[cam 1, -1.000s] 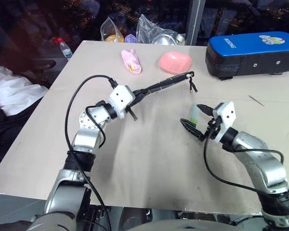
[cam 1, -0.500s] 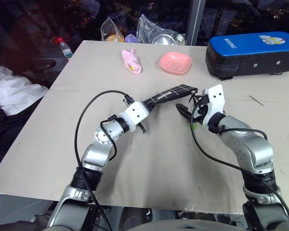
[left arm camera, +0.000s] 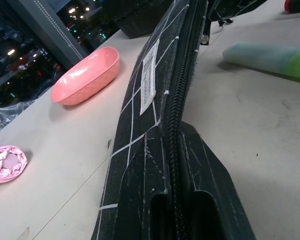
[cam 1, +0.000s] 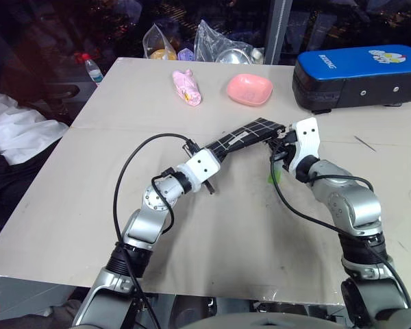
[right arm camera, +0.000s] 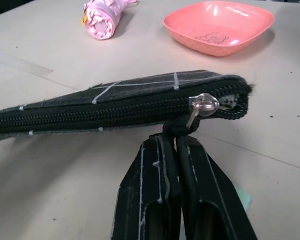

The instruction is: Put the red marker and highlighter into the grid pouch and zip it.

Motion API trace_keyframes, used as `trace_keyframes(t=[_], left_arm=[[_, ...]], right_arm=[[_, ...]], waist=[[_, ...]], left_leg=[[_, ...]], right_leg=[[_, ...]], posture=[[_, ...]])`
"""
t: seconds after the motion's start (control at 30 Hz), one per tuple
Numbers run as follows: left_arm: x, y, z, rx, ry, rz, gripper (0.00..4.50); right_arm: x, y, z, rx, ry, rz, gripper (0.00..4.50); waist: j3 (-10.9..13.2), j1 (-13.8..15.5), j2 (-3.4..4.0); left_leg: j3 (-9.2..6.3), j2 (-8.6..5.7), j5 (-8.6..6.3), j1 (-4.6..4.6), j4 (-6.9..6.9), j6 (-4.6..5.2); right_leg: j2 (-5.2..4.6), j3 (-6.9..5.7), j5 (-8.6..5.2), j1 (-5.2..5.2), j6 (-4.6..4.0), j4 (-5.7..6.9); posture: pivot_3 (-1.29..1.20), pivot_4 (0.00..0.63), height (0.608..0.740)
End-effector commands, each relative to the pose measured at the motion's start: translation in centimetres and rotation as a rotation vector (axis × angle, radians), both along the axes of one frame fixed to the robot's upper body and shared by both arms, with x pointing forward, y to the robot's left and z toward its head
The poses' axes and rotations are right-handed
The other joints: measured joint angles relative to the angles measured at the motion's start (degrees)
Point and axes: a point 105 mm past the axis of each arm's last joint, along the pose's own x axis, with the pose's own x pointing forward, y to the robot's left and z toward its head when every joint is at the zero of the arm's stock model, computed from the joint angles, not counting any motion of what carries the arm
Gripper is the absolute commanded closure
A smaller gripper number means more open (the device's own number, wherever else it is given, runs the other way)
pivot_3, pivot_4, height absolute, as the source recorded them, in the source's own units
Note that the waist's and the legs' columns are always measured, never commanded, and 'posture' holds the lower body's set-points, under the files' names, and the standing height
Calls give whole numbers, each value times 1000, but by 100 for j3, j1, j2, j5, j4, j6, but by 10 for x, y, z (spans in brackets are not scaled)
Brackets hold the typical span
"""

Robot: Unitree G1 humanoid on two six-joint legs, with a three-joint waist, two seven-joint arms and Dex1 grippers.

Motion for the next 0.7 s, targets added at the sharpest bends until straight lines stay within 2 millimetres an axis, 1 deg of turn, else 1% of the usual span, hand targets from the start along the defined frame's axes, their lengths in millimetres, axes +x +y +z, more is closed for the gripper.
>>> trace_keyframes(t=[0.03, 0.13, 0.23, 0.27, 0.3, 0.37, 0.4, 0.67, 0.7], left_arm=[[-4, -4, 13, -12, -50, -17, 4500], [-4, -3, 13, -12, -46, -10, 4500], [-3, -2, 14, -13, -46, -5, 4500], [-3, -2, 14, -13, -46, -4, 4500], [-3, -2, 14, -14, -45, -4, 4500], [-3, -2, 14, -15, -44, -3, 4500], [-3, -2, 14, -15, -43, -4, 4500], [-5, -4, 12, -20, -34, -9, 4500], [-5, -4, 12, -21, -34, -10, 4500]], right_arm=[[2, -1, 19, 17, -73, -12, 4473], [0, -1, 17, 11, -67, 3, 4473], [-1, -3, 15, 5, -53, 15, 3655], [-1, -4, 15, 1, -55, 6, 3250], [0, -5, 15, -6, -59, -5, 2666], [1, -7, 15, -7, -61, -18, 1772], [2, -7, 15, -3, -60, -22, 1231], [5, -10, 13, 9, -49, -56, 1231], [5, -11, 13, 7, -50, -60, 1449]], waist=[[0, 0, 0], [0, -1, 0], [0, -1, 0], [0, -1, 0], [0, -2, 0], [0, -3, 0], [0, -3, 0], [0, -4, 0], [0, -4, 1]], left_leg=[[0, 0, 0, 0, 0, 0], [0, 1, 0, 0, 0, 0], [1, 1, 0, 0, 0, 0], [0, 1, 0, 0, 0, 0], [0, 1, 0, 0, -1, 0], [0, 1, 0, 0, -1, 0], [1, 1, 0, 0, -1, 0], [2, 2, 0, 0, -2, 0], [2, 2, 0, 0, -2, 0]], right_leg=[[0, 0, 0, 0, 0, 0], [0, 0, 0, 0, 0, 0], [-1, 0, 0, 0, 0, -1], [-1, 0, 0, 0, 0, -1], [-1, 0, 0, 0, 0, -1], [-1, 0, 0, 0, 0, -1], [-1, 0, 0, -1, 0, -1], [-2, 0, 0, -1, 0, -1], [-2, 0, 0, -1, 0, -2]], posture=[[0, 150, 725], [0, 150, 725], [0, 150, 725], [0, 150, 725], [0, 150, 725], [0, 150, 725], [0, 150, 725], [0, 150, 725], [0, 150, 725]])
